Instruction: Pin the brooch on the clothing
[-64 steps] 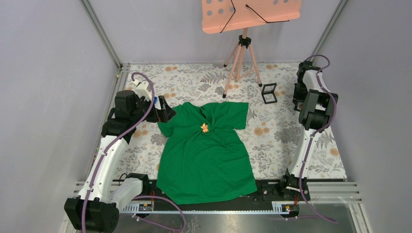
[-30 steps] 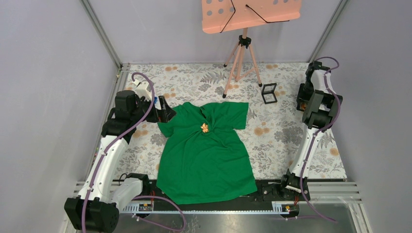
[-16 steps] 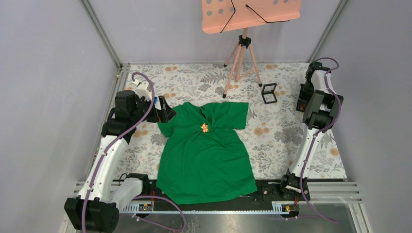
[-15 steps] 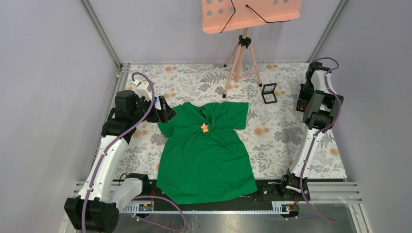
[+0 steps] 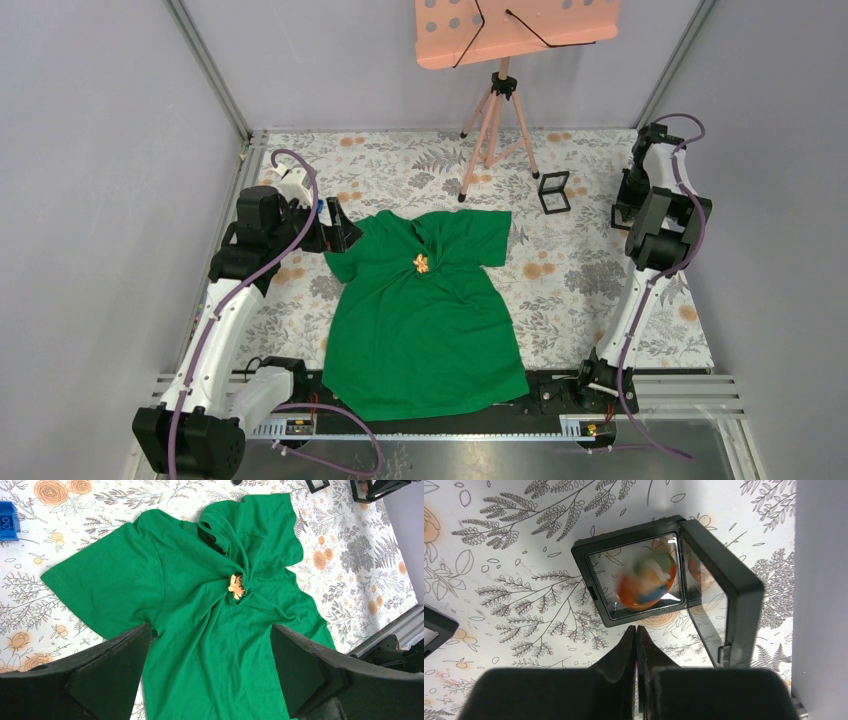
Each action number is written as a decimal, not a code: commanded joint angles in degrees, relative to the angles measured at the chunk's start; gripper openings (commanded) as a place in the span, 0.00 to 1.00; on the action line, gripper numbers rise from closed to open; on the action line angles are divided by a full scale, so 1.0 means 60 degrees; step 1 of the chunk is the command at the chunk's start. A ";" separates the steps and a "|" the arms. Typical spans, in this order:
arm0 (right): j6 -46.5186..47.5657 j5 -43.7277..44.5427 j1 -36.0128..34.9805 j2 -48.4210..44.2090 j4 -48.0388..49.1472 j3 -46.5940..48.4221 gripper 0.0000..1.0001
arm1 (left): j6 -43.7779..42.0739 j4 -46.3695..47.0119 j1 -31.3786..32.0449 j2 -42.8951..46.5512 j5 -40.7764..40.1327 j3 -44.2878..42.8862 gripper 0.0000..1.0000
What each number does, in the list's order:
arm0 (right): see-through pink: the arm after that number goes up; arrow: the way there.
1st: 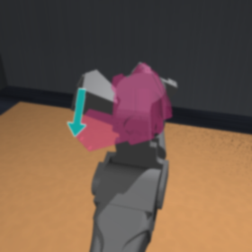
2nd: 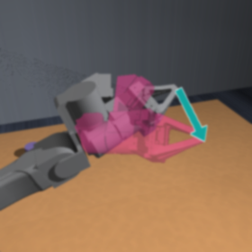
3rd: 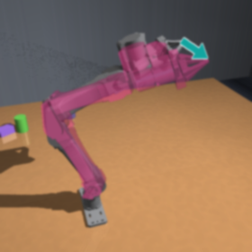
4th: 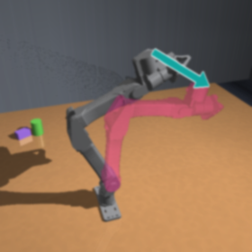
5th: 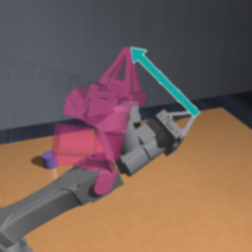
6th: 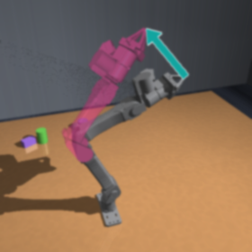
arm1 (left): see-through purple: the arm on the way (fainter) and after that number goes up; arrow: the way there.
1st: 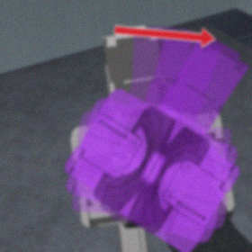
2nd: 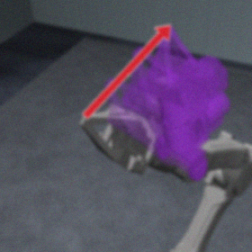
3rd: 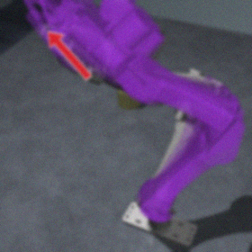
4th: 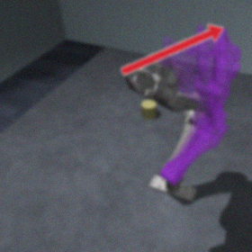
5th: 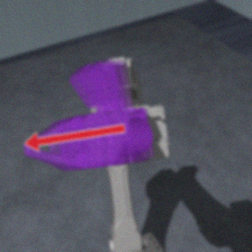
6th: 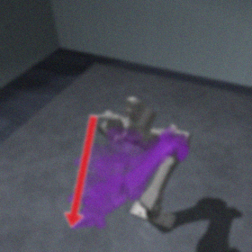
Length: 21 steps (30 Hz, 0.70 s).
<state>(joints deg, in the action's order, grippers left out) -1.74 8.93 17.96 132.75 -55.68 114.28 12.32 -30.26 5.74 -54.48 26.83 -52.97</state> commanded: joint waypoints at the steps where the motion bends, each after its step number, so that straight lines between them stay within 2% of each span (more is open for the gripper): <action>1: -0.0122 0.0298 -0.0026 -0.0724 0.0244 -0.0210 0.00 | 0.0042 0.0485 0.0040 0.0033 0.0262 0.0017 0.99; 10: 0.0162 0.0643 -0.0238 -0.1152 0.1208 -0.0962 0.00 | 0.0057 0.0487 0.0040 0.0018 0.0282 0.0010 0.99; 13: 0.0640 0.1149 -0.0596 -0.1327 0.1862 -0.1408 0.25 | 0.0057 0.0486 0.0040 -0.0009 0.0278 0.0023 0.99; 15: 0.0778 0.1372 -0.0676 -0.1142 0.1788 -0.1230 0.36 | 0.0057 0.0488 0.0040 -0.0017 0.0301 0.0014 0.99; 18: 0.0846 0.1748 -0.0678 -0.0723 0.1394 -0.0733 0.43 | 0.0057 0.0488 0.0040 -0.0011 0.0301 0.0010 0.99; 21: 0.0970 0.1956 -0.0678 -0.0682 0.1747 -0.1065 0.46 | 0.0057 0.0480 0.0040 -0.0021 0.0290 0.0010 0.99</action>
<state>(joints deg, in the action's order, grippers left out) 2.15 16.49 13.69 129.47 -47.07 107.26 12.34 -30.26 5.78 -54.50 27.20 -52.97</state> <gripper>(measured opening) 0.444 0.988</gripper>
